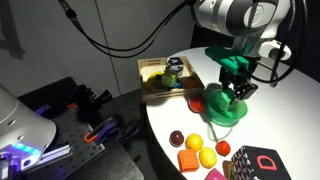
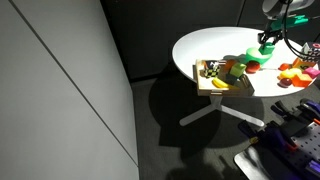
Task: Pick up the green block and place it inside the green bowl
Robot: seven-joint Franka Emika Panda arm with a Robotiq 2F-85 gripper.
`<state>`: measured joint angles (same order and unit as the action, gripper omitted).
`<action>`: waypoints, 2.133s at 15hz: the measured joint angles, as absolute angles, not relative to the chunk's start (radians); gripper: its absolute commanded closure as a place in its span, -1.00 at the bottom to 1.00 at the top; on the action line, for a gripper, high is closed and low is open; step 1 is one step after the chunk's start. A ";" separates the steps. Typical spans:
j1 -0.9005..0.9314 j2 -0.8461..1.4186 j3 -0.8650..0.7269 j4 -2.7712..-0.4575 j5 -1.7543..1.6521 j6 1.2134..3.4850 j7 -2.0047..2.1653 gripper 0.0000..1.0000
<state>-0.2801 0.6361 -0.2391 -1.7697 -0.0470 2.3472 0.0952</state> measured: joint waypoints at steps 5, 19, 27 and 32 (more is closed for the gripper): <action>-0.280 0.689 -0.240 -1.718 -0.036 2.367 0.155 0.43; -0.280 0.715 -0.241 -1.709 -0.007 2.474 0.176 -1.00; -0.317 0.607 -0.184 -1.764 0.106 2.443 0.070 -1.00; -0.323 0.504 -0.159 -1.836 0.126 2.343 -0.034 -1.00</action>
